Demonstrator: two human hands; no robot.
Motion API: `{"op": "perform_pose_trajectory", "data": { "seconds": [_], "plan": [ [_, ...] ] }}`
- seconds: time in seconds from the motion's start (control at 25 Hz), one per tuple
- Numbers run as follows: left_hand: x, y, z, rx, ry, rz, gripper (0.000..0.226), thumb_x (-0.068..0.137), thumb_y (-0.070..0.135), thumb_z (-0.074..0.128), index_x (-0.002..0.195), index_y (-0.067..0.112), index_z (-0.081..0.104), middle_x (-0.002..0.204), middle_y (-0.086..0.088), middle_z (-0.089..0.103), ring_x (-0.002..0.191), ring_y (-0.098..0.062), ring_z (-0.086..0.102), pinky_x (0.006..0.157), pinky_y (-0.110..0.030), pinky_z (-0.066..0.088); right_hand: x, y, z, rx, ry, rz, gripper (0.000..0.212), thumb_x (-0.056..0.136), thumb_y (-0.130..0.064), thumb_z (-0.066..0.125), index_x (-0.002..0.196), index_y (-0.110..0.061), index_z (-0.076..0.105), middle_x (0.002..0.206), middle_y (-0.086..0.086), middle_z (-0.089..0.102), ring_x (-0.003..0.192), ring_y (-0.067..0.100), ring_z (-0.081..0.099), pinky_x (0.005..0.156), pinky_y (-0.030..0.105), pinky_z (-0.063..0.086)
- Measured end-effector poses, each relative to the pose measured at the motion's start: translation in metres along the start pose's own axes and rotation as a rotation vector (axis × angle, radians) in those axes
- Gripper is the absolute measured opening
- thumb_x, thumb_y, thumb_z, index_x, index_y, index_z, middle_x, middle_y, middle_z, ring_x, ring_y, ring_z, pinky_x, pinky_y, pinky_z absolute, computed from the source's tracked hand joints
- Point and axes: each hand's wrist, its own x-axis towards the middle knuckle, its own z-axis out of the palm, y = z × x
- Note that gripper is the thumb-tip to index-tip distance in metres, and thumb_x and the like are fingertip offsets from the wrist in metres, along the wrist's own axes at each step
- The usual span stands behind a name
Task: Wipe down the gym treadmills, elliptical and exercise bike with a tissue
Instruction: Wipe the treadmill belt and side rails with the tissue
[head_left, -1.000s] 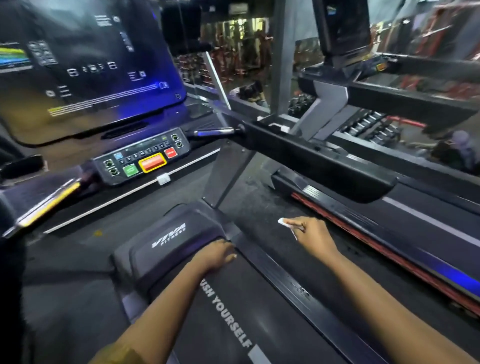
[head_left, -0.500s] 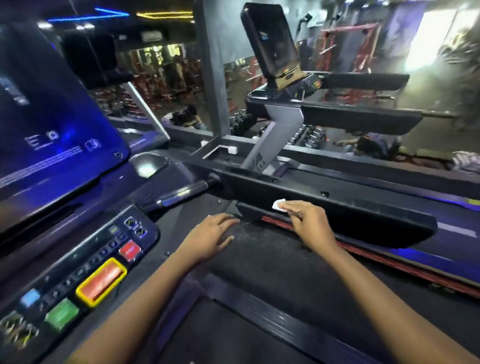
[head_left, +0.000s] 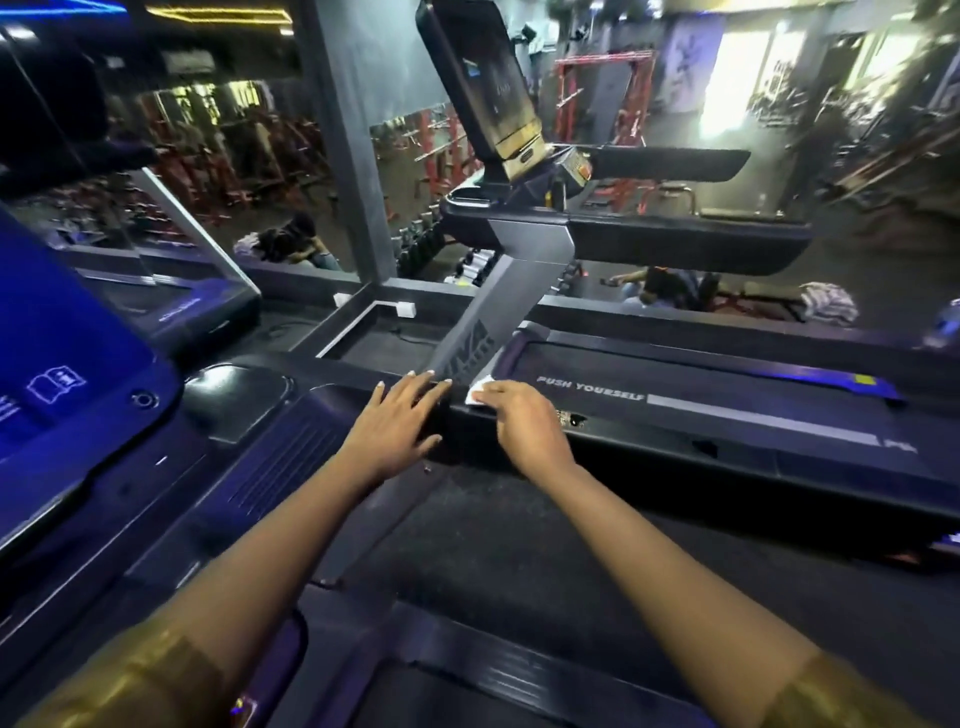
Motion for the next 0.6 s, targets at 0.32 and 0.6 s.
{"op": "perform_pose_trajectory", "data": {
  "seconds": [0.32, 0.6],
  "plan": [
    [0.009, -0.014, 0.029, -0.094, 0.044, 0.027, 0.079, 0.088, 0.032, 0.063, 0.151, 0.017, 0.02, 0.157, -0.009, 0.02, 0.146, -0.03, 0.014, 0.115, -0.05, 0.015, 0.022, 0.01, 0.028, -0.143, -0.229, -0.109, 0.044, 0.094, -0.003, 0.038, 0.136, -0.015, 0.048, 0.146, 0.004, 0.04, 0.136, 0.021, 0.031, 0.11, 0.031, 0.027],
    [0.009, -0.015, 0.033, -0.127, 0.081, 0.041, 0.078, 0.089, 0.035, 0.06, 0.152, 0.017, 0.018, 0.157, -0.011, 0.019, 0.146, -0.031, 0.012, 0.117, -0.048, 0.012, -0.034, 0.054, -0.007, -0.221, -0.021, 0.045, 0.068, 0.057, 0.027, 0.058, 0.114, -0.01, 0.067, 0.116, 0.01, 0.064, 0.108, 0.031, 0.061, 0.077, 0.043, 0.057]
  ]
}}
